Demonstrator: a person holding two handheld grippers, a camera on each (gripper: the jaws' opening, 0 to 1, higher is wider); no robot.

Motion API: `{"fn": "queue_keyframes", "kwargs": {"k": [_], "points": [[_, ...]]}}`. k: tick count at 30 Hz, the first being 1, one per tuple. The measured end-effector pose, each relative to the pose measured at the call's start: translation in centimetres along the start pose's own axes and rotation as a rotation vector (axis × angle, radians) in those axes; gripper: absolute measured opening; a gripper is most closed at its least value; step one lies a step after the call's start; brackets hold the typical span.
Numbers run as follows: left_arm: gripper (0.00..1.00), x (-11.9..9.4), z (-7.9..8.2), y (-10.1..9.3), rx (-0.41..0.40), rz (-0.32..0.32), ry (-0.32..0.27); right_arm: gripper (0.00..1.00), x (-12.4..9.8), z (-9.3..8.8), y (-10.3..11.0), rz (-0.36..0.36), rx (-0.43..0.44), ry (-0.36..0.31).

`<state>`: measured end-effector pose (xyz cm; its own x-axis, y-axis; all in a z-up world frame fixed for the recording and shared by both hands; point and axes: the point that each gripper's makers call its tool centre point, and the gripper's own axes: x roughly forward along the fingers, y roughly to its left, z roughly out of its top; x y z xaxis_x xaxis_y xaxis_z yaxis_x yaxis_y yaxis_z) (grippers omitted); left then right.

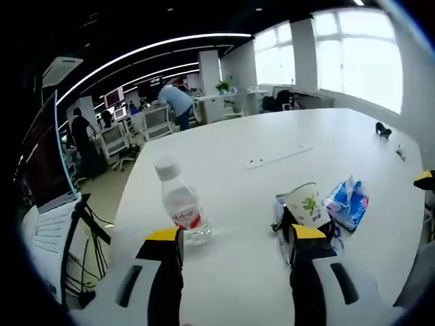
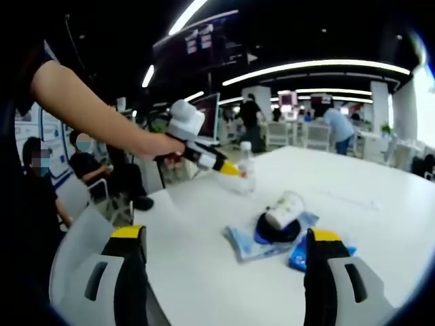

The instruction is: Arrange the tabletop items into an orderly group along one side of the table until the central work area is clear of visible clutter.

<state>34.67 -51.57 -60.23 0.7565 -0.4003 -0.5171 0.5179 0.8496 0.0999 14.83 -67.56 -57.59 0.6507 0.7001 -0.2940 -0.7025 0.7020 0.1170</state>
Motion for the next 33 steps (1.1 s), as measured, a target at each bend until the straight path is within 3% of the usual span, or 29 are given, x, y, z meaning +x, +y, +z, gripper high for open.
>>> {"fn": "queue_keyframes", "kwargs": {"k": [10, 18, 33], "points": [[0.63, -0.2, 0.2, -2.4, 0.008, -0.049, 0.003, 0.92, -0.7, 1.0, -0.2, 0.024, 0.003, -0.020], [0.63, 0.0, 0.2, -4.4, -0.022, -0.084, 0.009, 0.90, -0.6, 0.9, -0.6, 0.043, 0.019, -0.004], [0.60, 1.4, -1.0, -7.7, -0.004, -0.136, 0.052, 0.86, -0.6, -0.1, -2.0, 0.035, -0.009, 0.038]]}}
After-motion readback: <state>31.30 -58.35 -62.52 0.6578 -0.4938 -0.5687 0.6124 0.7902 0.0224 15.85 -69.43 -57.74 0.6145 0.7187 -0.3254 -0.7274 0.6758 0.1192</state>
